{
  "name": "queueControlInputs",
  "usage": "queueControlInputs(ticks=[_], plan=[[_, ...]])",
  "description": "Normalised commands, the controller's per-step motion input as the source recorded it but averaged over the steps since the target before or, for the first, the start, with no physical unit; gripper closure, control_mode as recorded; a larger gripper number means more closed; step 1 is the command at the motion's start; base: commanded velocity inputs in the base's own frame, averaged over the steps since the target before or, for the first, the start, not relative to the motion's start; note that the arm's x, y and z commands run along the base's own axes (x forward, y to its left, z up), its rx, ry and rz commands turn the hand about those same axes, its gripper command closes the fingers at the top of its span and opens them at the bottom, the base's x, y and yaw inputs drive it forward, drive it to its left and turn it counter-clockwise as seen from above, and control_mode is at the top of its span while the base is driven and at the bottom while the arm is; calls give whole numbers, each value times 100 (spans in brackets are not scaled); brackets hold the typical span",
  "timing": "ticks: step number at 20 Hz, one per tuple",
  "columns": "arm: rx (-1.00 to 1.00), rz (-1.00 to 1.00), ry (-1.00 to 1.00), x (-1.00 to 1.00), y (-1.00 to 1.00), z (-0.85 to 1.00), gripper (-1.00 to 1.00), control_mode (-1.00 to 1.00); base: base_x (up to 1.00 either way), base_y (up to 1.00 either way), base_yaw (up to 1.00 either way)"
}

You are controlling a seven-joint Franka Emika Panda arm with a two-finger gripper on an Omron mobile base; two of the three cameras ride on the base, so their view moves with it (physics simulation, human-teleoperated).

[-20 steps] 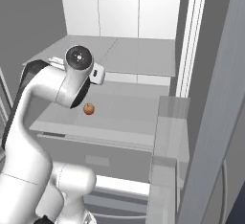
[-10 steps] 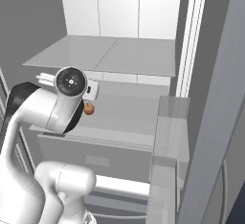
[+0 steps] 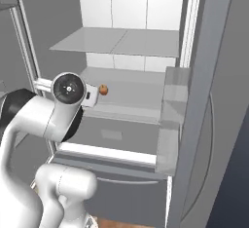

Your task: Retrieve the mango and peach from the fridge and place them into the bowl on the dining table.

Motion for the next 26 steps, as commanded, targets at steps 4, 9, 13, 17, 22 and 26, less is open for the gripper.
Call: queueControlInputs(ticks=[4,9,13,17,22,26], plan=[[0,0,0,0,0,0,100,100,-99,0,15],[0,0,0,0,0,0,100,100,-95,5,40],[0,0,0,0,0,0,100,100,-74,30,57],[0,0,0,0,0,0,100,100,-58,44,67],[0,0,0,0,0,0,100,100,-8,49,73],[0,0,0,0,0,0,100,100,6,60,68]])
